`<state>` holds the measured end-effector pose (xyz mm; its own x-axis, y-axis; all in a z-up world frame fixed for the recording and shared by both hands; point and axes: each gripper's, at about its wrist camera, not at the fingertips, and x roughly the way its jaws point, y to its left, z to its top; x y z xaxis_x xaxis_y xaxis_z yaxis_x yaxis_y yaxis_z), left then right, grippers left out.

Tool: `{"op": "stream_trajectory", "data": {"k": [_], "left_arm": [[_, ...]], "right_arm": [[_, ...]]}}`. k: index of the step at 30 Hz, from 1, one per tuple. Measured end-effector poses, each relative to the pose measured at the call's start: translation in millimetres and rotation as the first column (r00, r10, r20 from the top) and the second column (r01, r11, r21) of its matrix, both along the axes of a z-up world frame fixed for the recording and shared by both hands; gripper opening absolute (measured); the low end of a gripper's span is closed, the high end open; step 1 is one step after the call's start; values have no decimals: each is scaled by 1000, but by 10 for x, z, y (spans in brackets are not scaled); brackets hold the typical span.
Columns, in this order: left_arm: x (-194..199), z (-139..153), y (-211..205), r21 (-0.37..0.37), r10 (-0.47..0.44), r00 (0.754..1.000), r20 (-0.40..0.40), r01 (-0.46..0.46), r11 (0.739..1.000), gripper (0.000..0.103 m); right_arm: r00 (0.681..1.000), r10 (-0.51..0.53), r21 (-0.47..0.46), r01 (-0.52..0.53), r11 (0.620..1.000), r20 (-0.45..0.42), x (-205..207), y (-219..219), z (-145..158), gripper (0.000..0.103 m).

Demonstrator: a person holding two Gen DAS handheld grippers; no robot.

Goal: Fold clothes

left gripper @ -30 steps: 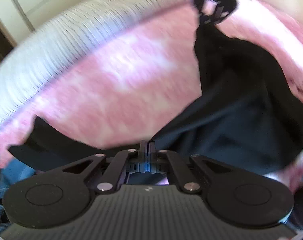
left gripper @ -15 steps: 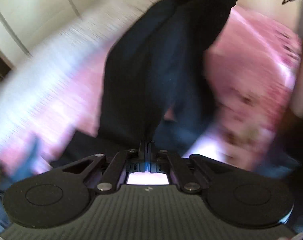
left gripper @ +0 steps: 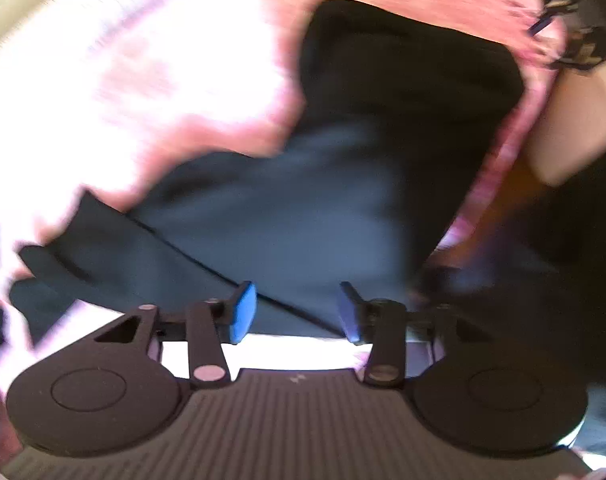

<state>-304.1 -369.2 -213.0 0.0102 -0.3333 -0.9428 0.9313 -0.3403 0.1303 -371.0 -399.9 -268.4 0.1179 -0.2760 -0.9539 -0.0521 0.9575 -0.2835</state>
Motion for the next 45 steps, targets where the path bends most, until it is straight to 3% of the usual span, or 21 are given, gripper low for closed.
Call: {"op": "stream_trajectory", "data": {"k": [5,8,12,14,15,16,17,21,26,27,28,29,30,33,36,38,39,41,43,45], "left_arm": [[567,-306,-778,-72,-43,995,93,50,996,46],[717,-710,-1037,-9,-173,978,117,175,985,46],[917,-1249,-1383,80,-342,930,137,334,939,45],[1016,-1516,-1549,125,-424,895,140,409,904,33],[1050,-1608,-1530,145,-463,876,136,445,884,17],[1100,-1616,-1509,126,-478,868,134,463,877,6],[1161,-1543,-1465,111,-463,878,125,451,885,2],[1358,-1201,-1254,52,-401,909,116,397,916,2],[1466,-804,-882,39,-329,931,159,327,944,2],[1454,-743,-833,37,-312,934,176,310,950,2],[1441,-680,-785,35,-294,936,193,293,955,3],[1420,-593,-757,24,-273,939,208,274,961,3],[1417,-492,-757,5,-242,945,220,247,969,3],[1420,-175,-917,-73,-145,953,268,170,983,3],[1464,-6,-1251,-153,-62,955,289,110,982,4],[1500,3,-1548,-194,-15,961,276,71,978,9],[1497,-101,-1742,-181,3,960,281,50,982,17],[1475,-269,-2021,-162,26,955,297,23,987,31],[1440,-402,-2203,-149,39,948,317,10,989,32],[1404,-536,-2385,-137,51,940,337,-4,991,33]], "right_arm": [[993,18,-32,-14,999,115,743,-372,120,68],[989,70,-38,-65,997,130,1318,-615,37,68],[980,172,-20,-171,985,98,2068,-978,-212,68],[975,210,-4,-210,978,70,2445,-1168,-354,68],[969,242,8,-243,970,44,2635,-1318,-479,68],[956,291,9,-291,957,26,2799,-1365,-527,68],[941,339,11,-339,941,8,2963,-1412,-575,68],[881,472,48,-471,881,-28,3498,-1514,-662,68],[832,540,235,-503,832,-130,3826,-1610,-1050,68],[834,531,282,-478,832,-149,3862,-1638,-1133,55],[866,481,313,-424,850,-133,3872,-1719,-1127,22],[895,429,344,-368,864,-119,3881,-1800,-1122,15],[922,374,369,-313,875,-104,3885,-1884,-1103,12],[983,181,268,-178,947,12,3684,-2282,-665,9],[995,-2,170,-16,985,103,3330,-2865,-122,9],[974,-159,112,141,984,163,3147,-3277,123,9],[945,-251,93,237,967,208,3047,-3516,221,10],[899,-349,52,348,936,264,2928,-3783,249,25],[874,-399,48,402,914,278,2812,-3808,205,61],[845,-447,45,455,890,292,2696,-3832,161,65]]}}
